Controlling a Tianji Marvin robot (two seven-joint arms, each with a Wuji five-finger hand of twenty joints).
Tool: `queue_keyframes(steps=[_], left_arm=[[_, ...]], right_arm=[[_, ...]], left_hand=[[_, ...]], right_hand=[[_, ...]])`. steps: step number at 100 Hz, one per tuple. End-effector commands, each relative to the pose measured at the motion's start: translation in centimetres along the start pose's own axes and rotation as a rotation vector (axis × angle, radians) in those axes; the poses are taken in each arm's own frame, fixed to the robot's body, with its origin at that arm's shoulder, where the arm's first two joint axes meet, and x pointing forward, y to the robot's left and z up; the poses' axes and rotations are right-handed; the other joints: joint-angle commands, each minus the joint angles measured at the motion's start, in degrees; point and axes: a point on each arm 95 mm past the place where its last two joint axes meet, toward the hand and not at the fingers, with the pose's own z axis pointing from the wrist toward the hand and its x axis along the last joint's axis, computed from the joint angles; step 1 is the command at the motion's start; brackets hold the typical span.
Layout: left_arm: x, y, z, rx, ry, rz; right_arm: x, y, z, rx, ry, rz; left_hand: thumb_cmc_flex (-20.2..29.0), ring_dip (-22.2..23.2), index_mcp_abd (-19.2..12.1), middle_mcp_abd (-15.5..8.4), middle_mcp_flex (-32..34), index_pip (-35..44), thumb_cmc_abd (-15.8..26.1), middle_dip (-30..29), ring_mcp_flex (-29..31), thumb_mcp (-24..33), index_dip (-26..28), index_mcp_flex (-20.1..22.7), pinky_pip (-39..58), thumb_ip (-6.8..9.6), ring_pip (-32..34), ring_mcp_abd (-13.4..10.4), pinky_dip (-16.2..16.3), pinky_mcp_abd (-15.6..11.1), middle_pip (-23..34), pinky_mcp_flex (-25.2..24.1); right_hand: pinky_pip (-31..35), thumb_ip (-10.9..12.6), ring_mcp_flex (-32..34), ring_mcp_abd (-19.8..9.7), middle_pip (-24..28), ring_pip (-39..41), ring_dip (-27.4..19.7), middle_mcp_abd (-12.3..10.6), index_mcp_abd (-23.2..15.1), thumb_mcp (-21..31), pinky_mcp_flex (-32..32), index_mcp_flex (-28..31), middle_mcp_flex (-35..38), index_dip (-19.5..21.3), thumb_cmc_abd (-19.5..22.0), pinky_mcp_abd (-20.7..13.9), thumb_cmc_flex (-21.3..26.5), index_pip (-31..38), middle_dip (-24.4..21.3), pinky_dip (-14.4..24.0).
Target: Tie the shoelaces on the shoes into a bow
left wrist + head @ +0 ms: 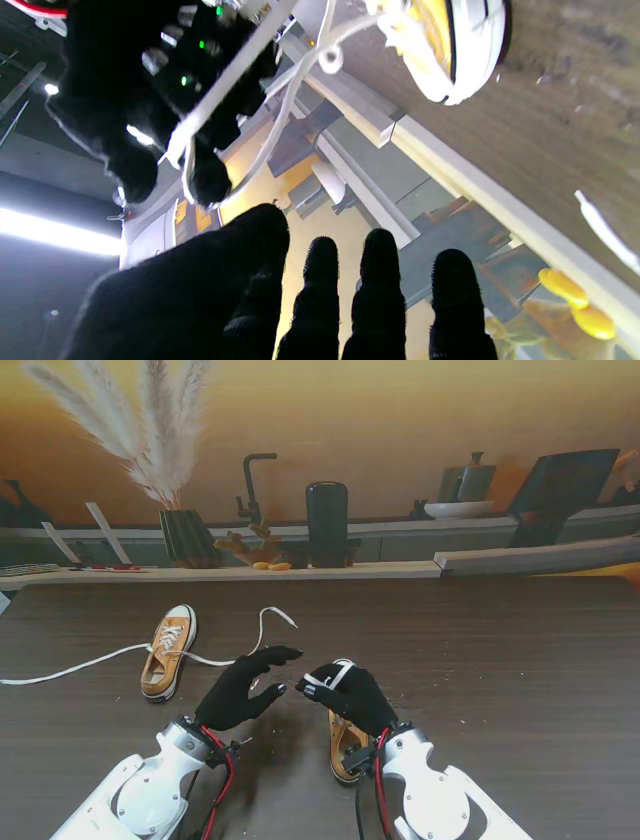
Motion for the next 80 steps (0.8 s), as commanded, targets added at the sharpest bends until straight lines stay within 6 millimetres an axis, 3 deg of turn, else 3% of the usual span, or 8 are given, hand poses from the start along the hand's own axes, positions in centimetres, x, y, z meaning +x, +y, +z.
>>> queue_keyframes(steps=[1,36,54,61,65,69,74,80], left_arm=[[-0.4,1.1,-0.3,-0.029,-0.015,-0.045],[-0.8,4.9,2.3,-0.077,-0.001,-0.228],[-0.6,6.0,3.5,-0.119,0.023,-0.27],[-0.5,6.2,3.8,-0.123,0.025,-0.303],[-0.4,6.3,3.8,-0.118,0.023,-0.314],[-0.3,6.3,3.9,-0.11,0.021,-0.313],[-0.2,6.2,3.8,-0.087,0.014,-0.302],[0.0,5.8,3.8,-0.042,-0.004,-0.297]], right_arm=[[0.6,-0.4,0.0,0.007,0.011,0.008],[1.0,-0.7,-0.2,0.033,0.027,-0.01],[0.9,-0.7,-0.3,0.049,0.021,-0.012],[0.9,-0.7,-0.3,0.05,0.021,-0.012],[0.9,-0.7,-0.3,0.049,0.02,-0.011],[0.9,-0.7,-0.3,0.047,0.019,-0.01],[0.8,-0.6,-0.3,0.042,0.018,-0.009],[0.8,-0.5,-0.4,0.033,0.012,-0.006]], left_hand=[[-1.9,-1.0,-1.2,-2.5,-2.6,-1.7,-1.9,-1.4,-1.4,-1.4,-1.6,-2.9,-0.7,1.18,-1.1,-2.1,1.3,-6.0,-1.4,-1.3],[-2.2,1.2,-1.4,-2.9,-3.6,-1.6,-2.8,-0.5,-1.8,-9.7,-1.2,-3.7,1.4,1.03,1.6,-3.1,4.2,-7.9,-0.3,-1.1],[1.0,1.2,-4.5,-2.7,-0.2,2.7,-0.9,-0.2,-0.9,-9.8,0.6,2.8,1.6,0.75,2.0,-2.8,4.1,-7.7,0.8,-0.9],[4.6,1.2,-7.2,-2.4,2.8,9.2,2.0,0.2,-0.2,-10.6,4.1,8.9,2.2,0.86,2.3,-2.3,4.2,-7.3,1.6,-0.6],[9.4,1.2,-9.6,-2.1,4.4,14.8,1.9,0.4,0.2,-12.5,7.9,13.1,2.7,-1.67,2.6,-1.8,4.3,-7.1,2.0,-0.7],[11.8,1.3,-11.0,-1.9,6.8,21.2,2.2,0.7,0.9,-13.6,11.3,16.9,3.2,-2.64,3.0,-1.3,4.3,-6.8,2.9,-0.5],[12.1,1.3,-12.6,-1.8,8.7,30.4,3.1,1.7,1.8,-13.2,17.3,16.6,4.2,-2.46,3.5,-0.9,4.5,-6.2,4.1,0.2],[11.3,1.3,-12.2,-1.3,11.6,40.4,3.7,11.3,3.0,-9.5,26.9,13.4,5.7,-2.91,4.5,-0.2,4.2,-5.2,4.5,0.9]], right_hand=[[16.5,1.4,1.2,1.7,0.7,2.8,-0.3,1.3,-0.7,1.6,1.5,-1.3,2.9,0.4,0.3,-0.5,-0.9,-0.3,-0.9,0.4],[16.5,0.8,1.2,1.8,0.6,2.7,-0.2,1.6,-1.8,1.2,1.5,-1.5,2.9,-0.2,0.2,-0.4,-0.4,1.3,-1.2,0.5],[16.5,0.5,1.2,1.9,0.7,2.6,-0.2,1.7,-2.3,0.9,1.4,-1.7,2.9,-0.5,0.1,-0.3,0.1,1.9,-1.2,0.5],[16.5,0.4,1.2,2.1,0.7,2.5,-0.3,1.7,-2.3,0.9,1.4,-1.7,2.9,-0.6,0.1,-0.3,0.3,2.1,-1.3,0.5],[16.5,0.4,1.2,2.1,0.6,2.5,-0.3,1.8,-2.3,0.8,1.4,-1.8,2.9,-0.7,0.2,-0.2,0.3,2.2,-1.3,0.4],[16.5,0.4,1.2,2.2,0.6,2.5,-0.3,1.9,-2.2,0.8,1.4,-1.8,2.9,-0.7,0.3,-0.1,0.3,2.2,-1.3,0.4],[16.5,0.5,1.2,2.4,0.8,2.6,-0.2,1.8,-1.4,0.9,1.4,-1.8,2.9,-0.9,0.6,0.1,0.1,2.1,-1.3,0.4],[16.5,1.3,1.2,2.2,1.3,3.2,0.1,1.7,0.4,1.5,1.4,-1.2,2.9,-0.7,1.1,0.3,-0.7,1.1,-1.2,0.9]])
